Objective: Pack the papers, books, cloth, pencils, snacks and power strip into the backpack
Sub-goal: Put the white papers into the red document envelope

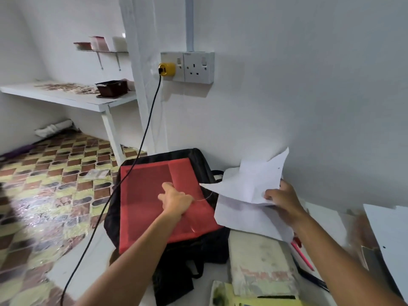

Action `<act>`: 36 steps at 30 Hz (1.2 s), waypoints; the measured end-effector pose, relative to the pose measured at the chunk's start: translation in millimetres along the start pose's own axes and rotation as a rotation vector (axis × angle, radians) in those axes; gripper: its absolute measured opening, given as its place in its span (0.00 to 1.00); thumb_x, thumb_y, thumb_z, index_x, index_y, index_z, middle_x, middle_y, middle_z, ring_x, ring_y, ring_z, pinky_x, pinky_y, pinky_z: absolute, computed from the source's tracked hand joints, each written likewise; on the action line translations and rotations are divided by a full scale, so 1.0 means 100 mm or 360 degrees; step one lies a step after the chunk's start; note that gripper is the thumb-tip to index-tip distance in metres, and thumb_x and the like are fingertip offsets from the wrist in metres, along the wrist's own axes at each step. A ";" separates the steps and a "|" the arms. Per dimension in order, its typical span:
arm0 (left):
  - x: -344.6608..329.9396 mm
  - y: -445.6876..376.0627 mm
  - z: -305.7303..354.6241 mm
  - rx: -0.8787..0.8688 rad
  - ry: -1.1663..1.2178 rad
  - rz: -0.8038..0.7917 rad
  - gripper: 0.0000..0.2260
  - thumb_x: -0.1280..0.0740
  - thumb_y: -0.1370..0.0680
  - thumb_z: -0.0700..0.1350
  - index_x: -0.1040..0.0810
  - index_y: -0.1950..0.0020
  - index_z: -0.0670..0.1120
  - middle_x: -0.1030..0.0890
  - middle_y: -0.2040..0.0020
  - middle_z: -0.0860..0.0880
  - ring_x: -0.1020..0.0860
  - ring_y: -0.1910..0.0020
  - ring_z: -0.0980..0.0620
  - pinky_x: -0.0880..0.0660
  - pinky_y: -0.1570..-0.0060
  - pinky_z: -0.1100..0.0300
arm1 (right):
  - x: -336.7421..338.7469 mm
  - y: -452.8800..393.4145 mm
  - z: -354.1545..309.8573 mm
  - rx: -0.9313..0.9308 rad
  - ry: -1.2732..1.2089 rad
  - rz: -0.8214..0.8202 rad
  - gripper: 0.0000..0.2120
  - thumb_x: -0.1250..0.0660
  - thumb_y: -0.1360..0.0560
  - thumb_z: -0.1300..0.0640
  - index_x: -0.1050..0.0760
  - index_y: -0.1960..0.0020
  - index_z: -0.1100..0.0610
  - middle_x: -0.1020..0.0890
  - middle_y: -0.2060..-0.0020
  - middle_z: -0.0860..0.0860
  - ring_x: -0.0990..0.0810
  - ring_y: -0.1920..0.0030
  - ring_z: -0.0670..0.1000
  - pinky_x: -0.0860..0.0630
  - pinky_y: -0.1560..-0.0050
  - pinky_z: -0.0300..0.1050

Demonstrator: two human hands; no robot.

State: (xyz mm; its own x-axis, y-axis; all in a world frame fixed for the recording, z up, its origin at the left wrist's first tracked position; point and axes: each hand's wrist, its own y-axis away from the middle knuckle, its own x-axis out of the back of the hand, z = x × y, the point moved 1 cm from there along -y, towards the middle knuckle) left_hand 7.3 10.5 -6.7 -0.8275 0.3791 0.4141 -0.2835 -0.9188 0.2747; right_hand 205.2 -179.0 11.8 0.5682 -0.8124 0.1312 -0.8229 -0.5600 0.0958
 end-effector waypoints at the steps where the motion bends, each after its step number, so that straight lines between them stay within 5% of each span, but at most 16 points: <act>1: -0.03 0.01 0.00 -0.0008 -0.0109 -0.0009 0.32 0.27 0.31 0.39 0.41 0.33 0.46 0.36 0.38 0.41 0.28 0.51 0.45 0.26 0.48 0.50 | -0.03 -0.01 -0.01 0.0015 -0.0042 -0.0003 0.13 0.40 0.32 0.74 0.27 0.49 0.68 0.24 0.59 0.56 0.27 0.59 0.54 0.32 0.61 0.45; 7: -0.23 -0.06 -0.03 -0.0101 -0.0686 0.0083 0.42 0.23 0.33 0.51 0.46 0.30 0.43 0.34 0.36 0.39 0.28 0.39 0.38 0.29 0.44 0.48 | -0.05 0.00 -0.02 0.0020 -0.0112 -0.0098 0.11 0.39 0.31 0.72 0.23 0.51 0.65 0.19 0.57 0.58 0.23 0.57 0.57 0.28 0.59 0.46; 12: -0.12 -0.33 -0.03 -0.0223 -0.1212 0.0391 0.29 0.30 0.28 0.54 0.38 0.33 0.45 0.28 0.37 0.42 0.33 0.36 0.42 0.35 0.39 0.45 | 0.21 -0.02 0.12 -0.0158 0.0174 -0.0152 0.12 0.37 0.30 0.72 0.22 0.49 0.64 0.17 0.52 0.60 0.18 0.55 0.59 0.23 0.54 0.49; 16: -0.12 -0.51 0.02 -0.0180 -0.1053 0.0354 0.29 0.28 0.28 0.51 0.37 0.33 0.45 0.22 0.42 0.44 0.31 0.36 0.42 0.38 0.38 0.45 | 0.30 0.02 0.19 -0.0161 0.0441 0.0053 0.20 0.33 0.31 0.69 0.29 0.41 0.60 0.21 0.52 0.53 0.21 0.54 0.55 0.25 0.60 0.43; 19: -0.15 -0.57 0.08 0.0102 -0.0778 0.0286 0.27 0.26 0.32 0.48 0.33 0.38 0.43 0.21 0.46 0.43 0.27 0.40 0.42 0.38 0.38 0.47 | 0.28 0.05 0.22 -0.0027 0.0776 0.0154 0.22 0.33 0.30 0.65 0.33 0.37 0.59 0.25 0.50 0.53 0.25 0.52 0.54 0.28 0.61 0.42; 24: -0.12 -0.69 0.09 0.0071 -0.0424 0.0106 0.10 0.34 0.44 0.40 0.19 0.66 0.42 0.19 0.73 0.46 0.20 0.65 0.44 0.25 0.44 0.42 | 0.23 0.06 0.25 -0.0078 0.1335 0.0139 0.31 0.33 0.28 0.56 0.40 0.27 0.52 0.30 0.35 0.54 0.27 0.38 0.59 0.31 0.48 0.47; 29: 0.11 -0.58 0.39 -0.0396 -0.0513 0.0146 0.05 0.34 0.33 0.39 0.23 0.60 0.39 0.21 0.59 0.42 0.22 0.58 0.42 0.23 0.59 0.56 | 0.10 0.10 0.14 0.0192 0.1723 0.0341 0.21 0.36 0.26 0.55 0.31 0.33 0.53 0.31 0.35 0.56 0.34 0.35 0.59 0.33 0.39 0.55; 33: 0.32 -0.42 0.70 -0.0673 -0.0535 0.0018 0.01 0.32 0.33 0.35 0.23 0.66 0.39 0.23 0.69 0.45 0.24 0.69 0.48 0.24 0.67 0.58 | -0.36 0.27 -0.19 0.0802 0.1142 0.0129 0.14 0.33 0.26 0.57 0.23 0.41 0.57 0.22 0.42 0.53 0.26 0.40 0.54 0.30 0.42 0.44; 36: 0.40 -0.22 0.86 -0.0660 -0.0437 -0.0256 0.03 0.30 0.33 0.32 0.22 0.66 0.38 0.25 0.71 0.43 0.28 0.78 0.51 0.29 0.77 0.64 | -0.94 0.56 -0.46 0.0567 0.0665 -0.0442 0.26 0.30 0.29 0.43 0.26 0.37 0.55 0.21 0.45 0.50 0.21 0.47 0.49 0.27 0.49 0.36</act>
State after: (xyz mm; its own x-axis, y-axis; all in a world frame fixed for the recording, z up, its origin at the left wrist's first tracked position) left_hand 22.2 55.1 78.4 -0.6157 0.4830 0.6225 -0.6109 -0.7917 0.0101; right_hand 105.9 -126.2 49.7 0.6559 -0.5361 0.5314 -0.5537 -0.8202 -0.1440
